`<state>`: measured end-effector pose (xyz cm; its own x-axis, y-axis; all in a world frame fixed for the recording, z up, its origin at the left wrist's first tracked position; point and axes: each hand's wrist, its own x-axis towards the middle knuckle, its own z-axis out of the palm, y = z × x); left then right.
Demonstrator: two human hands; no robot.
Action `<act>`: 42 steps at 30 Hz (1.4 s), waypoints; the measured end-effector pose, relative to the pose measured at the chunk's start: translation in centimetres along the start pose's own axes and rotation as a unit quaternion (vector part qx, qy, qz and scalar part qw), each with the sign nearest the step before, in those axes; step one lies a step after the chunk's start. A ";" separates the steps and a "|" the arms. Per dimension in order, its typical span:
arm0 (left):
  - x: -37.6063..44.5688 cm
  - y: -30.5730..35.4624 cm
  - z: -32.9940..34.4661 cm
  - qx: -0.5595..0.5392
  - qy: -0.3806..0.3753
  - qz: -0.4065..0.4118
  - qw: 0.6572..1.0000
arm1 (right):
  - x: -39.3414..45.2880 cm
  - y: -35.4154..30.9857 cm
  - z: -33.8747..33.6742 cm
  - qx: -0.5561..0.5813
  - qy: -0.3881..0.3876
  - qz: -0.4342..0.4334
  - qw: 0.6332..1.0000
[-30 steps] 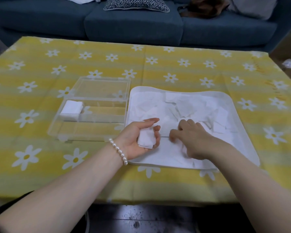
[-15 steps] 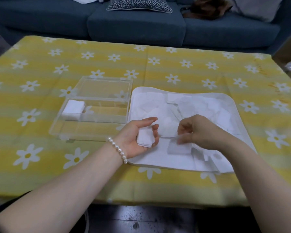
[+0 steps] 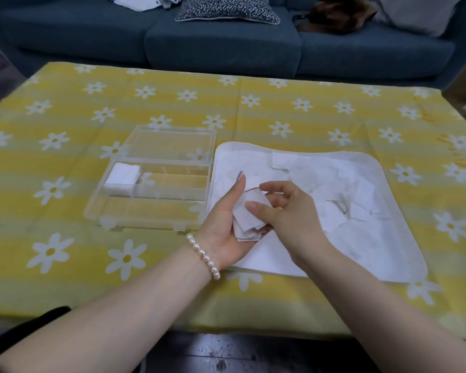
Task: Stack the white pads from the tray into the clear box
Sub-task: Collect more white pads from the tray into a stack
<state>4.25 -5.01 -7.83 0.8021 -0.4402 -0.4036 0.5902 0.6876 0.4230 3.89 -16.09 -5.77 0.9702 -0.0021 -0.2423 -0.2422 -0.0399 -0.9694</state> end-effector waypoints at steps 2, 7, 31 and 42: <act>-0.1 0.2 -0.2 -0.008 0.015 -0.010 1.000 | -0.2 -0.2 0.0 -0.087 -0.020 -0.040 0.995; -0.3 0.8 -0.4 -0.023 -0.005 -0.037 0.999 | -0.4 -0.9 -1.6 -0.401 -0.080 -0.199 0.890; 0.3 0.0 -0.9 0.095 -0.079 -0.069 0.990 | -0.3 -0.3 -2.2 -0.483 -0.159 -0.263 0.820; 0.0 0.5 -0.9 0.060 -0.113 -0.088 0.988 | -0.1 -0.7 -2.7 -0.480 -0.206 -0.234 0.820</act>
<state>4.48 -4.11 -8.32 0.6787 -0.6730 -0.2942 0.7174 0.5217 0.4617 4.00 -18.80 -4.94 0.8224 0.5677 -0.0362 0.4657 -0.7084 -0.5304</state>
